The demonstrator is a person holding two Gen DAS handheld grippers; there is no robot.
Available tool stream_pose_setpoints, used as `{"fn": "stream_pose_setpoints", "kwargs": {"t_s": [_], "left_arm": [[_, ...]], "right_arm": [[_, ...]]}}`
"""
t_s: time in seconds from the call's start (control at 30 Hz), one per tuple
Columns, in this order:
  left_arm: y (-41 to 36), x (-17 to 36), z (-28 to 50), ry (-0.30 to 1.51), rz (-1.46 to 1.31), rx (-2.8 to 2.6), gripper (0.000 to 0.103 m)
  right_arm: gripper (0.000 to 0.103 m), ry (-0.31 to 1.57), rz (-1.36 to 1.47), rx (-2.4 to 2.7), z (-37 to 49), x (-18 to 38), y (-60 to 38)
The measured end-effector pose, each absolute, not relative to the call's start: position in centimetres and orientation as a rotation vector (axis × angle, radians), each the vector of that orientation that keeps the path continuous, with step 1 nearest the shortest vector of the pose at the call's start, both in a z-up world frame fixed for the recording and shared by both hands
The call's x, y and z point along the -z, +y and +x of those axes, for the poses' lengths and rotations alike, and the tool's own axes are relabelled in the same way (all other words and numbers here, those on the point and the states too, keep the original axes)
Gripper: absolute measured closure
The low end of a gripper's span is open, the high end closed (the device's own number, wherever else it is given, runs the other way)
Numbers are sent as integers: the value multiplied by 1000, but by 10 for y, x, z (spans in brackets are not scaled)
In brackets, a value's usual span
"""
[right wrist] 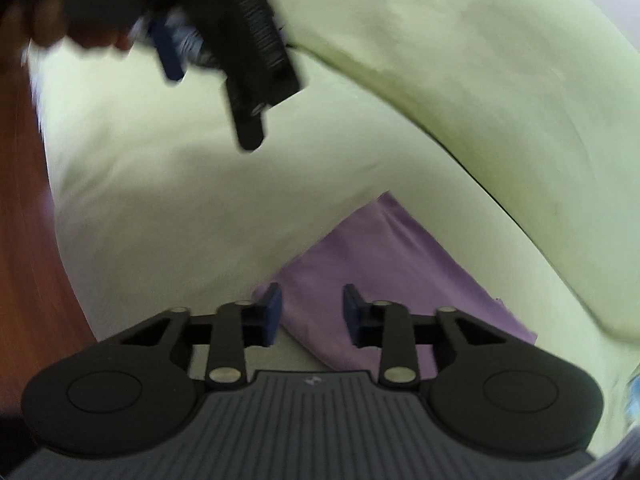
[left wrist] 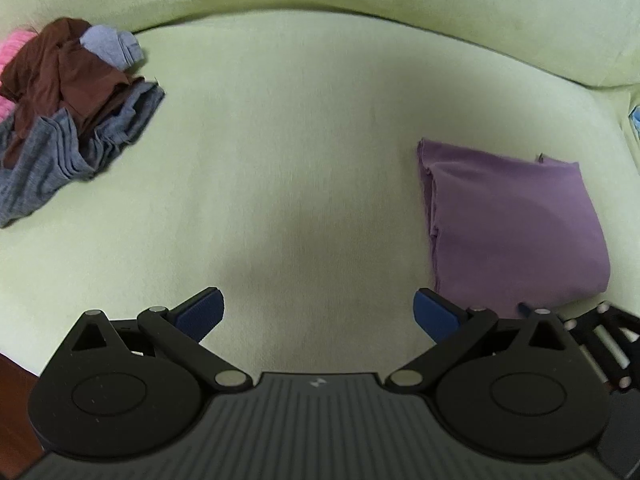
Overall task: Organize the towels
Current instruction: 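Lower the left gripper to the lilac cloth's edge while the right gripper approaches, then close the right gripper on the cloth edge while the left gripper closes on its corner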
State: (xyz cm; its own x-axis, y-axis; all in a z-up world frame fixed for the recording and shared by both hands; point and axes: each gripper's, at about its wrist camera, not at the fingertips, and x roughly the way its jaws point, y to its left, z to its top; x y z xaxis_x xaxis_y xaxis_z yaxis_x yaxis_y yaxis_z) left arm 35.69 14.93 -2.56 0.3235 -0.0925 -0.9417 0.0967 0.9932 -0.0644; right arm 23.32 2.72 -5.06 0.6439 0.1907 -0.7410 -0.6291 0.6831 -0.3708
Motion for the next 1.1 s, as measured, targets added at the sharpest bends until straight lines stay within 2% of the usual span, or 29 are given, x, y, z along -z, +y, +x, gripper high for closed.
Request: {"fn": "stream_pose_setpoints", "kwargs": {"t_s": [0.17, 0.3, 0.43, 0.53, 0.57, 0.6, 1.1], "left_arm": [[154, 54, 370, 1285, -11, 197, 1], [157, 62, 379, 1297, -24, 238, 1], [158, 65, 387, 1296, -62, 280, 1], [158, 69, 393, 1289, -89, 309, 1], [158, 71, 395, 1290, -103, 316, 1], [158, 72, 398, 1293, -126, 326, 1], [118, 107, 440, 1398, -633, 582, 1]], "right_arm": [[86, 729, -766, -478, 232, 74, 41], [82, 699, -870, -466, 226, 90, 56], [82, 657, -949, -429, 226, 105, 70], [88, 646, -936, -404, 232, 109, 71], [98, 648, -924, -396, 234, 110, 70], [99, 651, -912, -389, 236, 111, 70], [100, 485, -759, -264, 237, 77, 29]]}}
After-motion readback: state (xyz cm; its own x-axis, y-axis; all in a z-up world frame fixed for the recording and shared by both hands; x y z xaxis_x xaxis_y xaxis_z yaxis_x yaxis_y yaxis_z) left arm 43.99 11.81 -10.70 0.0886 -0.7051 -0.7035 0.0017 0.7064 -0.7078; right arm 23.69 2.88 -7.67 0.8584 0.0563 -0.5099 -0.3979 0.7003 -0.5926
